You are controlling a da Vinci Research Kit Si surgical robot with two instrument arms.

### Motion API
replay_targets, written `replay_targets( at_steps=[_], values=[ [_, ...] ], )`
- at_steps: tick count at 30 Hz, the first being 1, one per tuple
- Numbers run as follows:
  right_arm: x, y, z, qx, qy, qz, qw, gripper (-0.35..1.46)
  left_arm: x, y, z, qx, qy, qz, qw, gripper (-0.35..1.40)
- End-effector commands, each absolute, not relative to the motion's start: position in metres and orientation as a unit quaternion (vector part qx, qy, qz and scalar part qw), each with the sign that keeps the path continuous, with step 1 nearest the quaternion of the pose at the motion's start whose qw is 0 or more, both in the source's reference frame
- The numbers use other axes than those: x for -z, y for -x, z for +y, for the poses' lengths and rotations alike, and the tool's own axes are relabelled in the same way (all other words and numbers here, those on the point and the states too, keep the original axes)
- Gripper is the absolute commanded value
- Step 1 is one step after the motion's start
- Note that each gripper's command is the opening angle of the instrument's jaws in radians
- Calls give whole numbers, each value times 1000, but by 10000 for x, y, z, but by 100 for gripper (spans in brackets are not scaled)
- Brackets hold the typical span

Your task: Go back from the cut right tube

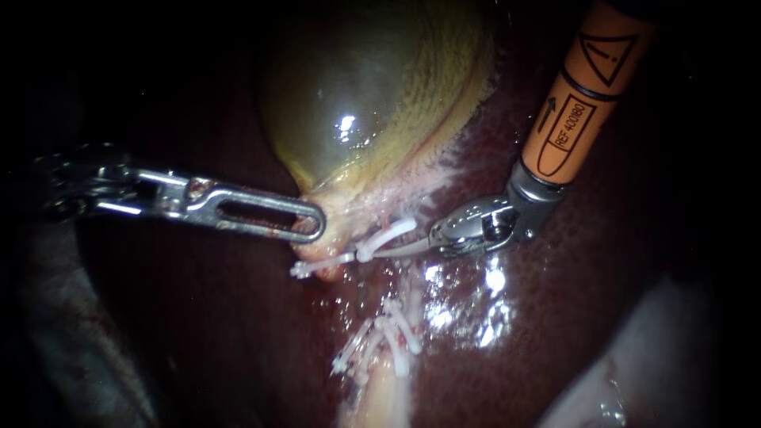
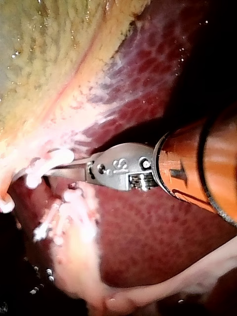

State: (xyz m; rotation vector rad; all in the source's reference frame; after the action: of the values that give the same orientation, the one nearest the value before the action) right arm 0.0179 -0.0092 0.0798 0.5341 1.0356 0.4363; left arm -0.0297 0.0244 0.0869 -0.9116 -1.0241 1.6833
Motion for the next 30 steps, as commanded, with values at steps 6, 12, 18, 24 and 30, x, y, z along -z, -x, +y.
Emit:
replay_targets(
  at_steps=[6,12,18,24,30],
  values=[
    [-797,-179,-93,-204,-250,485,813,-35,-870,297,244,-686,371,-417,467,-35],
    [-796,-179,-94,-199,-247,486,814,-35,-870,297,244,-686,371,-417,467,-35],
    [-794,-179,-96,-194,-245,488,815,-35,-870,297,244,-686,371,-417,467,-35],
    [-792,-182,-97,-175,-233,493,820,-1,-870,297,244,-686,371,-417,467,-35],
    [-791,-182,-98,-165,-227,496,822,19,-870,297,244,-686,371,-417,467,-35]
  ],
)
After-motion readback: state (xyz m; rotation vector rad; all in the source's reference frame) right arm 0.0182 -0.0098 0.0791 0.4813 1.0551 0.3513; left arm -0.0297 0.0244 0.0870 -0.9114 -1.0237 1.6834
